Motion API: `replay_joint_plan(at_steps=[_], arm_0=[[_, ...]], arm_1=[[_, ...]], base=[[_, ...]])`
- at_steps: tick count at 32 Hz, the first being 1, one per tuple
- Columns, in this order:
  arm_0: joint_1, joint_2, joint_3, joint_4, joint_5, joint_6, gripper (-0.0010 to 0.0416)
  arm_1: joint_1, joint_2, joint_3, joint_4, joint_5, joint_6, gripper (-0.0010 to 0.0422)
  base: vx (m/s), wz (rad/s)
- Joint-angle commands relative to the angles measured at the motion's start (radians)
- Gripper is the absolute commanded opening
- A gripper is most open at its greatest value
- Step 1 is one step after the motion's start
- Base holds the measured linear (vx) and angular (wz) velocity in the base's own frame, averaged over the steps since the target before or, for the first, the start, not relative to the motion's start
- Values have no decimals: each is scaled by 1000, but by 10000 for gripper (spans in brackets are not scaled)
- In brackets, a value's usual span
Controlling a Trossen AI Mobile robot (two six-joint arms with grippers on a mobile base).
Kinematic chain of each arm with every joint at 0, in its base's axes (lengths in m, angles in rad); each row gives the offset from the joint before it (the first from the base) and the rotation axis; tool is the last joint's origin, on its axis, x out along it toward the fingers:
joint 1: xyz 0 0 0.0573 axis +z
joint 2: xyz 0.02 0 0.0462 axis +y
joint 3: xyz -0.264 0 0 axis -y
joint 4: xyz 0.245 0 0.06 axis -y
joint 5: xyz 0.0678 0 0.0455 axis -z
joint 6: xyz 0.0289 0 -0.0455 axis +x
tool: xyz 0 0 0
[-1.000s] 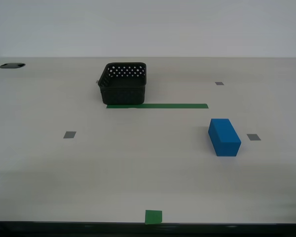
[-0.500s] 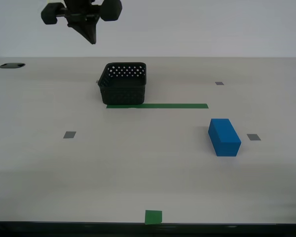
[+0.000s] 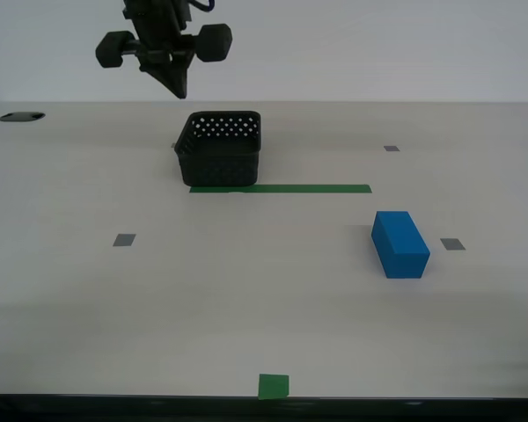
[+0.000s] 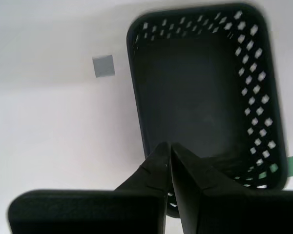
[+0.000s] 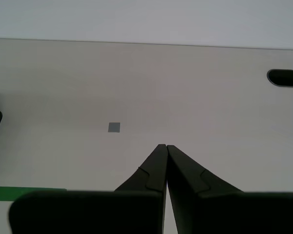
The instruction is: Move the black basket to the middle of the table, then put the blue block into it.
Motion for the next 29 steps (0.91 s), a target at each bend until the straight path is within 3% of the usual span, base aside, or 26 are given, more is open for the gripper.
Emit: replay_joint_plan(at_steps=[1, 3, 8, 13, 15, 20, 25, 29], arm_0=[[0, 0, 1, 3, 0, -3, 0], [0, 0, 1, 3, 0, -3, 0], [0, 0, 1, 3, 0, -3, 0], [2, 0, 1, 6, 0, -3, 0], [3, 0, 1, 10, 0, -3, 0], [5, 0, 1, 13, 0, -3, 0], [6, 0, 1, 15, 0, -3, 0], [6, 0, 1, 16, 0, -3, 0]], arm_1=[[-2, 45, 0, -6, 0, -3, 33], [-3, 76, 2, -5, 1, -5, 63], [-3, 154, 2, -6, -18, -35, 190], [-2, 198, 2, 10, -38, -58, 283], [-2, 201, 2, 18, -51, -59, 302], [-3, 232, 2, 57, -65, -93, 292], [-2, 232, 8, 66, -74, -120, 205], [-2, 232, 2, 66, -66, -131, 101]], base=[[0, 0], [0, 0], [0, 0], [0, 0], [0, 0], [0, 0], [0, 0], [0, 0]])
